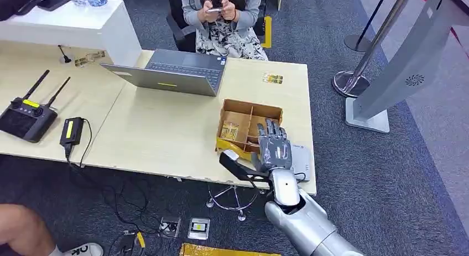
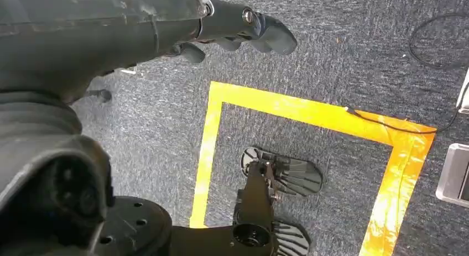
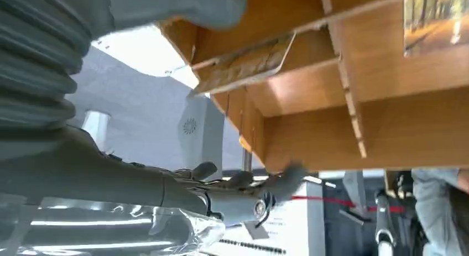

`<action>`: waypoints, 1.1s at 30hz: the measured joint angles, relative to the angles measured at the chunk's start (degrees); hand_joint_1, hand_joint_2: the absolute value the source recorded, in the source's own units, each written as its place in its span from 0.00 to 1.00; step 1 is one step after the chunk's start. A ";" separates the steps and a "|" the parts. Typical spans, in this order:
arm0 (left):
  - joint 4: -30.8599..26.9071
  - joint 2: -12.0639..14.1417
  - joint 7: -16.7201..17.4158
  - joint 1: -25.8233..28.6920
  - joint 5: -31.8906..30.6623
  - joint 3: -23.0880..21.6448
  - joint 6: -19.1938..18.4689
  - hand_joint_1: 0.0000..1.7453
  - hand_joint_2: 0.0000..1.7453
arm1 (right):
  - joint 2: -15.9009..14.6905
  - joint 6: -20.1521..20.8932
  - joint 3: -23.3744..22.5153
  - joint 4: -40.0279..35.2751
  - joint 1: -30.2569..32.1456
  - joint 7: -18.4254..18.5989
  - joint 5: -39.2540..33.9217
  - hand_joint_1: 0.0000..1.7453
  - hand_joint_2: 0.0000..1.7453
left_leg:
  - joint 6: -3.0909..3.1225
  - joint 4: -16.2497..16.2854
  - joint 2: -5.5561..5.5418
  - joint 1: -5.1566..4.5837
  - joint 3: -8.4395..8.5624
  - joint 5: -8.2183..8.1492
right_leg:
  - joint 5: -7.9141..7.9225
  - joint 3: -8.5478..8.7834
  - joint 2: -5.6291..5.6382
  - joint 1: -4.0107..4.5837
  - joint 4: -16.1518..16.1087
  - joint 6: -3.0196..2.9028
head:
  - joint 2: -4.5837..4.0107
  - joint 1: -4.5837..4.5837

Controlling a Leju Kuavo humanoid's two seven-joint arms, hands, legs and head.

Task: Pass the card to the sensor for recognition and then transmit it.

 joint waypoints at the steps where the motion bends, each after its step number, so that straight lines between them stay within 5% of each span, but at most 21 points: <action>1: 0.00 0.00 0.00 0.00 0.00 0.00 -0.04 0.00 0.00 | -0.07 -0.33 -0.02 0.26 -0.15 0.26 0.39 0.00 1.00 | 0.00 0.00 0.00 0.00 0.00 0.00 | 0.00 0.00 0.00 0.00 0.00 0.00 | 0.00 0.02; 13: 0.00 -0.02 0.28 -0.01 0.00 0.00 -0.15 0.00 0.00 | -0.44 -1.07 -0.04 3.06 -0.82 0.64 1.31 0.00 1.00 | 0.00 0.00 0.00 0.00 0.00 0.00 | 0.00 0.00 0.00 0.00 0.00 0.00 | 0.00 0.00; 14: 0.00 -0.02 0.28 -0.01 0.00 0.00 -0.15 0.00 0.00 | -0.44 -1.07 -0.04 3.24 -0.86 0.59 1.23 0.21 1.00 | 0.00 0.00 0.00 0.00 0.00 0.00 | 0.00 0.00 0.00 0.00 0.00 0.00 | 0.00 0.00; 16: 0.00 -0.02 0.28 -0.01 0.00 0.00 -0.11 0.00 0.00 | -0.44 -1.05 -0.07 3.69 -1.00 0.26 0.88 0.97 1.00 | 0.00 0.00 0.00 0.00 0.00 0.00 | 0.00 0.00 0.00 0.00 0.00 0.00 | 0.00 0.00; 33: 0.00 -0.02 0.31 -0.01 0.42 0.00 0.00 0.00 0.00 | -0.29 -0.70 -0.02 5.68 -1.77 -2.18 -2.77 1.00 1.00 | 0.00 0.00 0.00 0.00 0.00 0.00 | 0.00 0.01 0.00 0.00 0.00 0.00 | 0.00 0.02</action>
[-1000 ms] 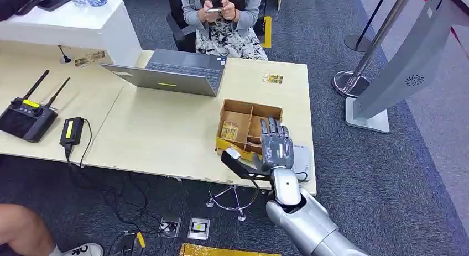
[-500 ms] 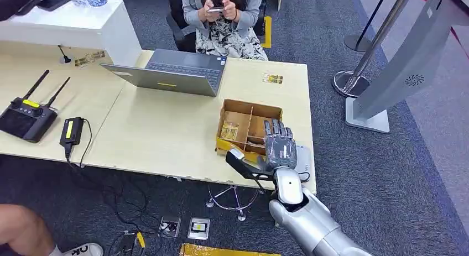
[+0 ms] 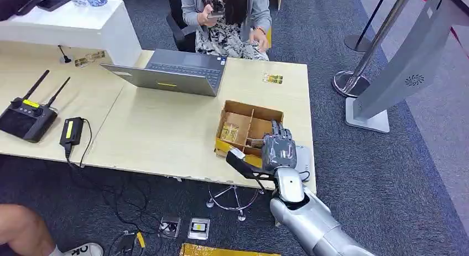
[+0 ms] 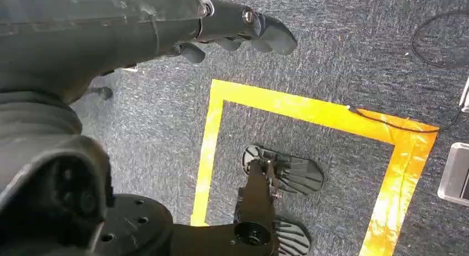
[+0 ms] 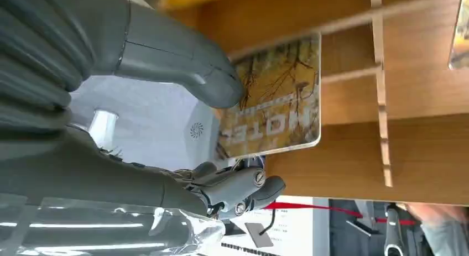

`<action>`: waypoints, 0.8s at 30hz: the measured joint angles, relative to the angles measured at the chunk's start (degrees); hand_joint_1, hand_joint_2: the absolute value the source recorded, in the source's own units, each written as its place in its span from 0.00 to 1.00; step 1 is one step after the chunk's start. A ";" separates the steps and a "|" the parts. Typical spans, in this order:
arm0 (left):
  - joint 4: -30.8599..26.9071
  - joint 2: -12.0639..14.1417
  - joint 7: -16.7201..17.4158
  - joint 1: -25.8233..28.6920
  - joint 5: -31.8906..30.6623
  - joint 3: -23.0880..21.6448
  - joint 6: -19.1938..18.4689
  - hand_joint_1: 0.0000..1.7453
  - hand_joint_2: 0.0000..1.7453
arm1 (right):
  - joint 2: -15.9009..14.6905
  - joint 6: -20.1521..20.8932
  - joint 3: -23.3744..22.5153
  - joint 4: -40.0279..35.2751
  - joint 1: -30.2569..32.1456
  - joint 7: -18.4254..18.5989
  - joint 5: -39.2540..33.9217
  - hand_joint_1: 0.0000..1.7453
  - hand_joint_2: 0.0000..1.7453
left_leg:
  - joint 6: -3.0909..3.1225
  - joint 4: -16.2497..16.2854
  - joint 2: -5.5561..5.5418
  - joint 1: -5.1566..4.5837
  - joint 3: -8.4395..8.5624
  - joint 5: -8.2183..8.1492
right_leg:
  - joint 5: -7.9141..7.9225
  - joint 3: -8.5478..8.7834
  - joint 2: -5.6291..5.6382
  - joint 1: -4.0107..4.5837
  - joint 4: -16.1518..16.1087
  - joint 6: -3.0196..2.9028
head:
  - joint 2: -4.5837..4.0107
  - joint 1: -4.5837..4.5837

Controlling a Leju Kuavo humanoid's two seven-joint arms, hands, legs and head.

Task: Pass the card to the sensor for recognition and then transmit it.

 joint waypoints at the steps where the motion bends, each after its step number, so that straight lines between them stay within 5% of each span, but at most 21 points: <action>1: 0.00 0.00 0.00 0.00 0.02 0.00 0.00 0.00 0.00 | 0.02 0.02 0.00 0.02 -0.01 -0.05 -0.20 1.00 1.00 | 0.00 0.00 0.00 0.00 0.00 0.00 | 0.00 0.00 0.00 0.00 0.00 0.00 | 0.00 0.00; 24: 0.00 -0.02 0.07 -0.01 0.07 0.00 0.00 0.00 0.00 | 0.61 -1.33 0.00 0.77 -0.10 -0.61 -0.88 1.00 1.00 | 0.00 0.00 0.00 0.00 0.00 0.00 | 0.00 -0.01 0.01 0.00 0.00 0.00 | 0.00 -0.02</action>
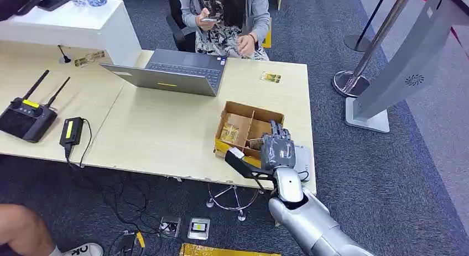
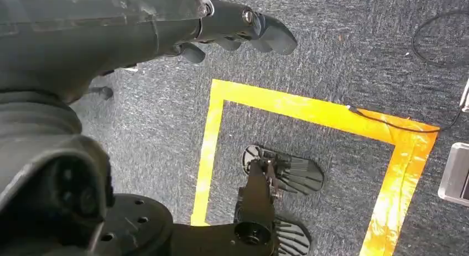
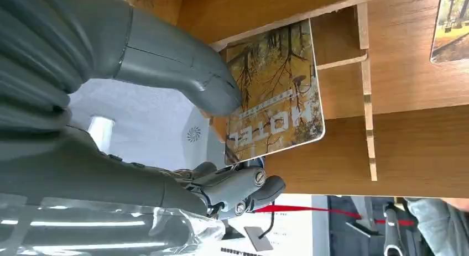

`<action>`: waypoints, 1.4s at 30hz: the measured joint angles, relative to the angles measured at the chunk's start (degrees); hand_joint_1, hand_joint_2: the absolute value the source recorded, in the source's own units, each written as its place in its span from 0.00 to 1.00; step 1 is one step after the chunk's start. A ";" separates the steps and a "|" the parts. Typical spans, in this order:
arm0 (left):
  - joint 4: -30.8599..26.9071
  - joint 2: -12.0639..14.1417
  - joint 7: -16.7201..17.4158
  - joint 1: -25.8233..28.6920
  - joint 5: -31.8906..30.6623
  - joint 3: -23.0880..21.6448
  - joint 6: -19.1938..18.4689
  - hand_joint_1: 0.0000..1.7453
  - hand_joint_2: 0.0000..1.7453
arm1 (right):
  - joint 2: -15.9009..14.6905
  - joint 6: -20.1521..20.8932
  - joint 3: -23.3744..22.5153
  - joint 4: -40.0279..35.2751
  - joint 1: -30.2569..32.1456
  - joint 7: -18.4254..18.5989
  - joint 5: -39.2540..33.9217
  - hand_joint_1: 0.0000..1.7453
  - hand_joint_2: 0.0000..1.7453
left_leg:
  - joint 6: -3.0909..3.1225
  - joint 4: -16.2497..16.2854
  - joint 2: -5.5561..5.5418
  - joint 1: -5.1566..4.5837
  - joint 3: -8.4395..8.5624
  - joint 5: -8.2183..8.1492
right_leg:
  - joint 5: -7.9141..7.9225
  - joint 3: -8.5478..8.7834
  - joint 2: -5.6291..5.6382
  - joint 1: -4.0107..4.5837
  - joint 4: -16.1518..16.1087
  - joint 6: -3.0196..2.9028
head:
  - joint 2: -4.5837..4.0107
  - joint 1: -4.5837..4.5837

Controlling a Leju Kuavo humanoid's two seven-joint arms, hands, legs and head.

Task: Pass the card to the sensor for recognition and then transmit it.

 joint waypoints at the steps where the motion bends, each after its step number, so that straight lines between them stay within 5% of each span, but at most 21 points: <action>1: 0.00 0.00 0.00 0.00 0.00 0.00 0.02 0.00 0.00 | 0.07 -0.02 0.00 0.09 -0.04 -0.02 0.00 1.00 1.00 | 0.00 0.00 0.00 0.00 0.00 0.00 | 0.00 0.00 0.00 0.00 0.00 0.00 | 0.00 0.02; 42: 0.00 0.00 0.09 0.01 -0.57 -0.07 0.26 0.00 0.00 | 0.11 -3.65 -0.22 -1.40 -0.55 0.72 2.64 1.00 1.00 | 0.00 0.00 0.00 0.00 0.01 0.00 | 0.00 0.00 0.00 0.00 0.00 0.00 | 0.00 0.02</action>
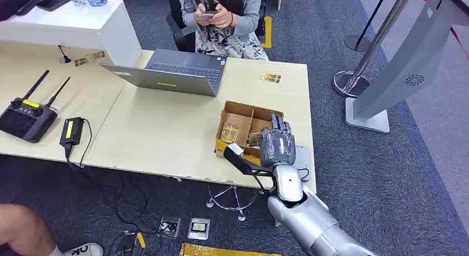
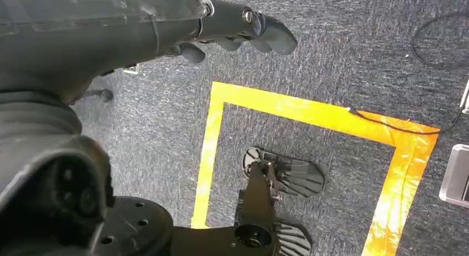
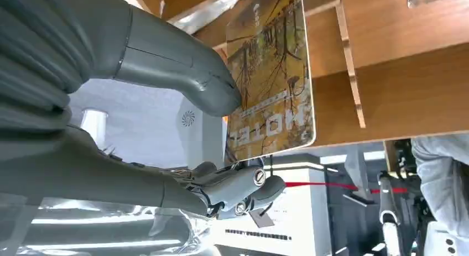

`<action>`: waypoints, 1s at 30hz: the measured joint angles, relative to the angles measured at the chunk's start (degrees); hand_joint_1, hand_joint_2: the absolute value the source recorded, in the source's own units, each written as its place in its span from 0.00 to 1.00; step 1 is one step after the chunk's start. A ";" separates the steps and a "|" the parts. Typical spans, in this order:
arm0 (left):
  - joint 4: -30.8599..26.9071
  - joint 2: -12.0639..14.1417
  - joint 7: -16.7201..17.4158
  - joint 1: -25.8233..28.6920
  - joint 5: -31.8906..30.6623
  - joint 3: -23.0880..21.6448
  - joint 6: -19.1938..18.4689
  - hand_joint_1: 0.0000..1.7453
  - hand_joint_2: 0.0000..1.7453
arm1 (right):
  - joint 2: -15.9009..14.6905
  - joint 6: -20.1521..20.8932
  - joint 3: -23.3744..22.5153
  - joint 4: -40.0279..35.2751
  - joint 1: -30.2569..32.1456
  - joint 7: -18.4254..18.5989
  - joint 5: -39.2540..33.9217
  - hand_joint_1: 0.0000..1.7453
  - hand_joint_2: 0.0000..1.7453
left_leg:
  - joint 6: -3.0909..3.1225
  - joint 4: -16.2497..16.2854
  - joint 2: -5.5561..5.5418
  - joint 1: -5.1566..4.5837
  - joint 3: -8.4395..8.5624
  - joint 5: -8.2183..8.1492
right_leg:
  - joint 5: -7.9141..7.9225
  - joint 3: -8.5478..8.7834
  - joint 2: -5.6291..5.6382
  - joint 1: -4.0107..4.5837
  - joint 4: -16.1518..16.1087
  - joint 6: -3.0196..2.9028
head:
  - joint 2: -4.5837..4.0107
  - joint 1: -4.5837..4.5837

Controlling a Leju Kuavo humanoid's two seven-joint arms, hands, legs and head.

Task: Pass the card to the sensor for recognition and then transmit it.

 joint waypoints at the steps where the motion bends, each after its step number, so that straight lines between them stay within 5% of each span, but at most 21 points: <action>1: 0.00 0.00 0.00 0.00 0.00 0.00 0.00 0.00 0.00 | 0.00 0.02 -0.20 -0.22 0.00 0.17 -0.02 1.00 1.00 | 0.00 0.00 0.00 0.00 0.00 0.00 | 0.00 0.00 0.00 0.00 0.00 0.00 | 0.00 -0.02; 30: 0.00 -0.24 1.42 -0.57 -1.90 -0.35 -0.48 0.00 0.00 | -2.45 2.97 -4.22 -5.35 -3.25 3.13 4.79 1.00 1.00 | 0.00 0.01 0.01 0.00 0.01 0.00 | 0.01 -0.01 0.05 0.00 0.00 0.00 | 0.00 -0.02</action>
